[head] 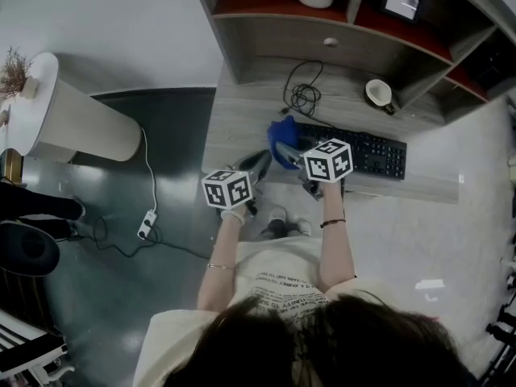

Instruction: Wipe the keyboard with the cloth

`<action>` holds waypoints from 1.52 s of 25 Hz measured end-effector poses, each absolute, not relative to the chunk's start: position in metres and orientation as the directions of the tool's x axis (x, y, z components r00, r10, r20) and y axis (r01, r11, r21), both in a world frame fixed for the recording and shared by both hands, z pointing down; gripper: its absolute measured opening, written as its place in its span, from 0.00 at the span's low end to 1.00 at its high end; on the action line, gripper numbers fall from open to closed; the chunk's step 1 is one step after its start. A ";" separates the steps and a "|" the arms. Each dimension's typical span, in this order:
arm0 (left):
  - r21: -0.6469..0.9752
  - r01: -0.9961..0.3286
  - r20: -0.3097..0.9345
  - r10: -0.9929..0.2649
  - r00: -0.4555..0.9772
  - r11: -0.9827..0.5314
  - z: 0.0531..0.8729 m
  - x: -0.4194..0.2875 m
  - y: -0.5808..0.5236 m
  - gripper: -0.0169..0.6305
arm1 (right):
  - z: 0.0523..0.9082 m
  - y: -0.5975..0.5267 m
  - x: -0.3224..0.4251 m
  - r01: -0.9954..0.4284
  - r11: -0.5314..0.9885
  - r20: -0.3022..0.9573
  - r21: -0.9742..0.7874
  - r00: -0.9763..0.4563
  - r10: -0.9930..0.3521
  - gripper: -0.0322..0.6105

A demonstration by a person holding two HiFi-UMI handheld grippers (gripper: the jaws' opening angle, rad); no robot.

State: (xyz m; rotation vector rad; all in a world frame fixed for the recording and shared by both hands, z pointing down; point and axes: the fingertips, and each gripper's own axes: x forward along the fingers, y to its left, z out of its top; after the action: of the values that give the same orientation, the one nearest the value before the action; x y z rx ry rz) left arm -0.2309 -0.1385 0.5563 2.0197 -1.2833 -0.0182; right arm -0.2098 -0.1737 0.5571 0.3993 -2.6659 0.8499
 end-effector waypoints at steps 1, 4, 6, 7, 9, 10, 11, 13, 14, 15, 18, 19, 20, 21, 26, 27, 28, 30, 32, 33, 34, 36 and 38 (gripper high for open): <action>0.576 -0.784 0.353 -0.794 0.495 -0.232 0.554 -0.229 -0.138 0.03 | 0.555 -0.172 -0.209 -0.341 0.790 0.369 -0.509 -0.916 -0.157 0.14; 0.564 -0.795 0.344 -0.811 0.474 -0.226 0.548 -0.226 -0.136 0.03 | 0.548 -0.169 -0.205 -0.316 0.806 0.358 -0.501 -0.923 -0.139 0.14; 0.560 -0.799 0.333 -0.824 0.459 -0.219 0.543 -0.224 -0.134 0.03 | 0.544 -0.168 -0.202 -0.302 0.813 0.347 -0.498 -0.929 -0.132 0.14; 0.557 -0.802 0.328 -0.830 0.451 -0.216 0.541 -0.224 -0.133 0.03 | 0.542 -0.167 -0.200 -0.295 0.816 0.341 -0.497 -0.931 -0.129 0.14; 0.550 -0.808 0.320 -0.840 0.438 -0.212 0.536 -0.223 -0.130 0.03 | 0.537 -0.165 -0.196 -0.284 0.824 0.330 -0.491 -0.935 -0.126 0.14; 0.546 -0.811 0.316 -0.845 0.432 -0.210 0.534 -0.223 -0.129 0.03 | 0.534 -0.164 -0.195 -0.281 0.828 0.327 -0.485 -0.937 -0.126 0.14; 0.541 -0.815 0.312 -0.850 0.425 -0.209 0.532 -0.222 -0.127 0.03 | 0.532 -0.163 -0.193 -0.277 0.833 0.324 -0.479 -0.938 -0.126 0.14; 0.532 -0.821 0.301 -0.861 0.411 -0.206 0.527 -0.222 -0.124 0.03 | 0.527 -0.161 -0.189 -0.269 0.843 0.317 -0.466 -0.940 -0.125 0.14; 0.529 -0.824 0.294 -0.866 0.404 -0.204 0.525 -0.221 -0.123 0.03 | 0.524 -0.159 -0.187 -0.265 0.848 0.313 -0.460 -0.942 -0.124 0.14; 0.525 -0.826 0.287 -0.872 0.398 -0.204 0.522 -0.221 -0.122 0.03 | 0.522 -0.158 -0.184 -0.260 0.852 0.307 -0.454 -0.943 -0.124 0.14; 0.509 -0.834 0.260 -0.885 0.385 -0.213 0.513 -0.219 -0.119 0.03 | 0.514 -0.154 -0.177 -0.249 0.865 0.286 -0.435 -0.949 -0.130 0.14; 0.503 -0.836 0.250 -0.889 0.383 -0.219 0.510 -0.217 -0.118 0.03 | 0.511 -0.153 -0.175 -0.246 0.869 0.275 -0.429 -0.952 -0.134 0.14; 0.497 -0.838 0.241 -0.892 0.382 -0.225 0.506 -0.215 -0.118 0.03 | 0.507 -0.153 -0.172 -0.243 0.873 0.262 -0.422 -0.955 -0.139 0.14; 0.491 -0.840 0.234 -0.894 0.382 -0.231 0.503 -0.214 -0.117 0.03 | 0.503 -0.152 -0.169 -0.240 0.877 0.248 -0.417 -0.958 -0.145 0.14; 0.466 -0.846 0.208 -0.898 0.388 -0.258 0.492 -0.202 -0.112 0.03 | 0.489 -0.149 -0.155 -0.229 0.891 0.191 -0.391 -0.968 -0.165 0.14; 0.462 -0.847 0.202 -0.900 0.387 -0.261 0.490 -0.200 -0.111 0.03 | 0.487 -0.148 -0.153 -0.228 0.894 0.183 -0.386 -0.969 -0.168 0.14; 0.458 -0.849 0.195 -0.902 0.386 -0.264 0.488 -0.199 -0.109 0.03 | 0.484 -0.147 -0.150 -0.227 0.896 0.176 -0.381 -0.969 -0.171 0.14; 0.445 -0.853 0.185 -0.905 0.384 -0.271 0.484 -0.196 -0.107 0.03 | 0.479 -0.146 -0.146 -0.226 0.901 0.161 -0.371 -0.971 -0.177 0.14; 0.431 -0.859 0.175 -0.908 0.381 -0.277 0.479 -0.194 -0.105 0.03 | 0.475 -0.145 -0.143 -0.223 0.905 0.147 -0.361 -0.973 -0.181 0.14; 0.424 -0.862 0.170 -0.910 0.379 -0.279 0.477 -0.193 -0.104 0.03 | 0.473 -0.144 -0.141 -0.221 0.908 0.141 -0.355 -0.973 -0.182 0.14; 0.417 -0.864 0.165 -0.911 0.377 -0.282 0.475 -0.191 -0.103 0.03 | 0.471 -0.144 -0.139 -0.220 0.911 0.136 -0.349 -0.974 -0.183 0.14; 0.403 -0.869 0.157 -0.913 0.376 -0.288 0.472 -0.189 -0.101 0.03 | 0.466 -0.143 -0.137 -0.217 0.916 0.121 -0.337 -0.975 -0.186 0.14; 0.392 -0.872 0.146 -0.916 0.374 -0.294 0.469 -0.186 -0.100 0.03 | 0.461 -0.142 -0.134 -0.211 0.921 0.102 -0.327 -0.977 -0.187 0.14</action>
State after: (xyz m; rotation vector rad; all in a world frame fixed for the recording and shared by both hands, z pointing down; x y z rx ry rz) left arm -0.1864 -0.0998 0.4694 2.2349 -1.5504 -0.1474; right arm -0.1344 -0.1423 0.4612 0.3126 -3.0111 0.5247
